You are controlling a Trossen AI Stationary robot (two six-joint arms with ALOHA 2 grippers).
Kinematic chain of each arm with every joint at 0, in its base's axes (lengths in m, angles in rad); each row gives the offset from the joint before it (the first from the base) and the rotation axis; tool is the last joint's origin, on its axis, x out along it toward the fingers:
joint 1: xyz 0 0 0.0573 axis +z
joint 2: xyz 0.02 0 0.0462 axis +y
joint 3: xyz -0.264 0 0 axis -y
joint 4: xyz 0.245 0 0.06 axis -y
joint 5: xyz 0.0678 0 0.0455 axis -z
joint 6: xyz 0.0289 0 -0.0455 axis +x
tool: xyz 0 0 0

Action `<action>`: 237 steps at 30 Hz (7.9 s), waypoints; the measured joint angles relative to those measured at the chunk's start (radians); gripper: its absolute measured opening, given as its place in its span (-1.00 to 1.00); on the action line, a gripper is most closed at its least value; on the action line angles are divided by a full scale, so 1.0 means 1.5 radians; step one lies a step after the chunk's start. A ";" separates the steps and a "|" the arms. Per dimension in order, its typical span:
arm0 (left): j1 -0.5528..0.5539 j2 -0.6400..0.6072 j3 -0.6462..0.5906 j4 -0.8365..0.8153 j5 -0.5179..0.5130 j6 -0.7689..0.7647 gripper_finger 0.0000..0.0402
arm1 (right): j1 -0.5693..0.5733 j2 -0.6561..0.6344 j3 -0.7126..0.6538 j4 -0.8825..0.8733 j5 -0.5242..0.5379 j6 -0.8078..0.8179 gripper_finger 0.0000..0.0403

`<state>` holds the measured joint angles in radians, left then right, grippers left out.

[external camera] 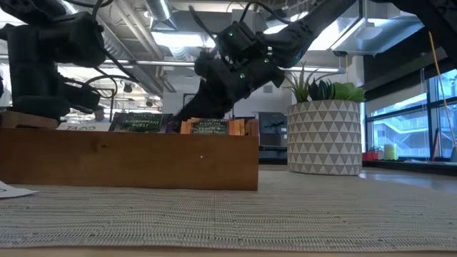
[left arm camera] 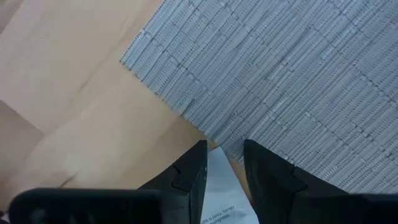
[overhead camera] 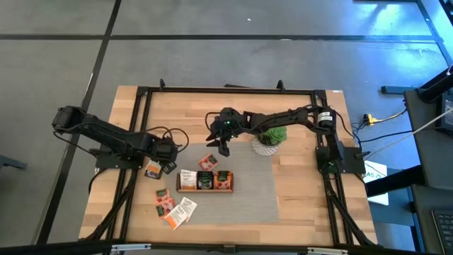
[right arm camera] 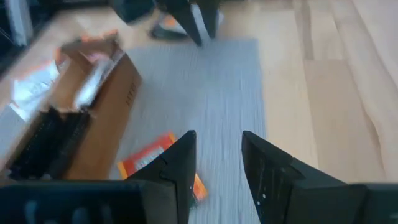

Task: Pick & Place Tea
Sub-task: Put the white tea bag into the left section of the wooden organizer

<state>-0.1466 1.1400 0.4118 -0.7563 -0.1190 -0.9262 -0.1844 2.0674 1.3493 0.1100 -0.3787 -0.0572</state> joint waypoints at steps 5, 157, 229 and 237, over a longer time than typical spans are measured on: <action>-0.005 0.000 0.000 0.002 -0.021 0.010 -0.50 | -0.003 0.000 0.000 -0.067 0.110 0.002 -0.35; -0.171 0.138 0.103 -0.168 -0.042 -0.280 -0.17 | -0.005 0.000 0.000 0.127 0.018 0.067 -0.35; -0.178 0.153 0.148 -0.230 0.065 -0.200 -0.19 | 0.012 0.000 0.000 0.103 0.065 0.050 -0.35; -0.225 0.156 0.146 -0.230 0.068 -0.154 -0.17 | 0.012 0.000 0.000 0.103 0.065 0.050 -0.35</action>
<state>-0.4837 1.3746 0.6301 -1.1019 -0.0165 -1.1578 -0.1658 2.0674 1.3499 0.2649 -0.2806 0.0177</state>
